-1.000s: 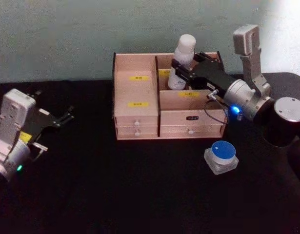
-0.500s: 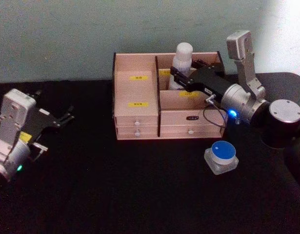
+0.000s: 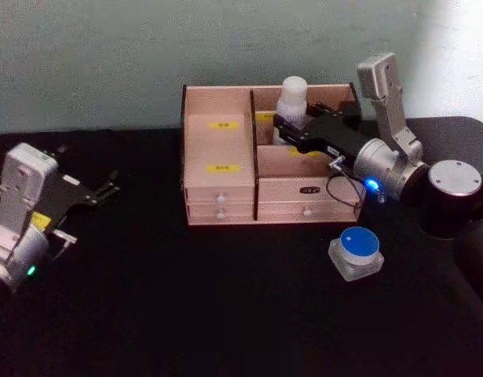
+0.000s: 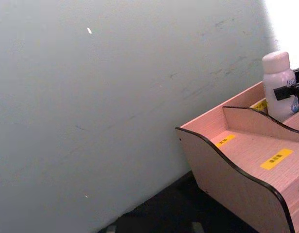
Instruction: Pick up the facial cleanser and watermelon frost from the table and place them into the tiered storage box.
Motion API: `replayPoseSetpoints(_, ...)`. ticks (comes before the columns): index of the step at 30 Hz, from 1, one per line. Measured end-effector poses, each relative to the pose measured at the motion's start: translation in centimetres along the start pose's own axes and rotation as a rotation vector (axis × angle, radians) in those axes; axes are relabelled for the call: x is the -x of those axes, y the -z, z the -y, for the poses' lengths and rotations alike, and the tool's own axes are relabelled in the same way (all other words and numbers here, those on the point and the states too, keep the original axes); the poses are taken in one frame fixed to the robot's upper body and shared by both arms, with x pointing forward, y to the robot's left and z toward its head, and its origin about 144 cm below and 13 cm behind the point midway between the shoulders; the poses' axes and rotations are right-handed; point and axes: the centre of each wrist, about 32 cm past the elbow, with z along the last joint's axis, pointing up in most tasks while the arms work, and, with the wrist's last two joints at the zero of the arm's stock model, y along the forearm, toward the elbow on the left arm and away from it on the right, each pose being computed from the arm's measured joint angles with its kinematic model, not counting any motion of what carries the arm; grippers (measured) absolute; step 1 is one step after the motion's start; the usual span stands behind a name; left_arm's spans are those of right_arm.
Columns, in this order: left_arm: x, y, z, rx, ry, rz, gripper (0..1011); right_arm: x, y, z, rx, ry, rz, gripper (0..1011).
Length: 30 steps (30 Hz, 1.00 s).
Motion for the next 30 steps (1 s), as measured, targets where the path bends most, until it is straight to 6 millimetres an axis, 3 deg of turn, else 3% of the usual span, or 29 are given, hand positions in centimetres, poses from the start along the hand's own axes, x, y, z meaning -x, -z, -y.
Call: replayPoseSetpoints(30, 0.0, 0.0, 0.0, 0.0, 0.0, 0.0, 1001, -0.02, 0.07, -0.05, 0.012, 0.007, 0.004, 595)
